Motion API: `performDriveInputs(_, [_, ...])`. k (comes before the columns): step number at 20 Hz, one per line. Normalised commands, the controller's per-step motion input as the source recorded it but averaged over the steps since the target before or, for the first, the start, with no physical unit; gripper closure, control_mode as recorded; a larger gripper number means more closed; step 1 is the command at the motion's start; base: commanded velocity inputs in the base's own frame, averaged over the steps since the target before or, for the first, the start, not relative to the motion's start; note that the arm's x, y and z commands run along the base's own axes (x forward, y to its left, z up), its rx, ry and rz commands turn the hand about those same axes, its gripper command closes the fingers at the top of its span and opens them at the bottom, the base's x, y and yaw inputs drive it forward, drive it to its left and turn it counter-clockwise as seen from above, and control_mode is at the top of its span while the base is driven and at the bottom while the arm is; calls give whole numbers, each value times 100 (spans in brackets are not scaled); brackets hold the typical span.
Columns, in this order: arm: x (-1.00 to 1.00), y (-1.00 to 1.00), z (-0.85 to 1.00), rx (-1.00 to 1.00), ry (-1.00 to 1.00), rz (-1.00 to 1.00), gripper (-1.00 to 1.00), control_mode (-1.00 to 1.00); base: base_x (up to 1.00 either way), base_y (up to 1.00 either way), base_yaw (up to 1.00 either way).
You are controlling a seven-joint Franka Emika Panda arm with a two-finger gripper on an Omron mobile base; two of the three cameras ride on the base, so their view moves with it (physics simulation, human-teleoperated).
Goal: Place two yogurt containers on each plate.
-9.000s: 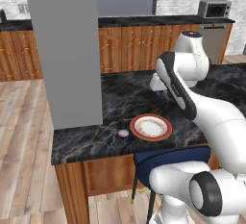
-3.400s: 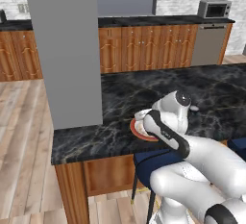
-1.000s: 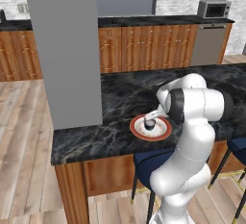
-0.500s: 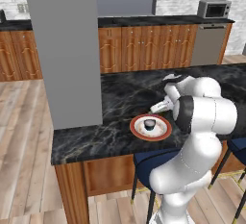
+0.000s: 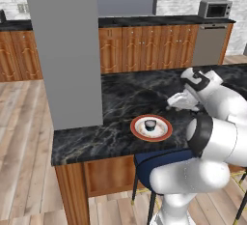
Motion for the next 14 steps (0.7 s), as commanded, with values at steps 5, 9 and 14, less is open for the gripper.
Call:
performDriveInputs(5, [-14,-79,14,-12,21,-14,-100,-100,0,0,0])
performDriveInputs(9, [-1,-65,0,-25,14,-12,-100,-100,0,0,0])
performDriveInputs(14, [0,-51,0,-30,9,-11,-100,-100,0,0,0])
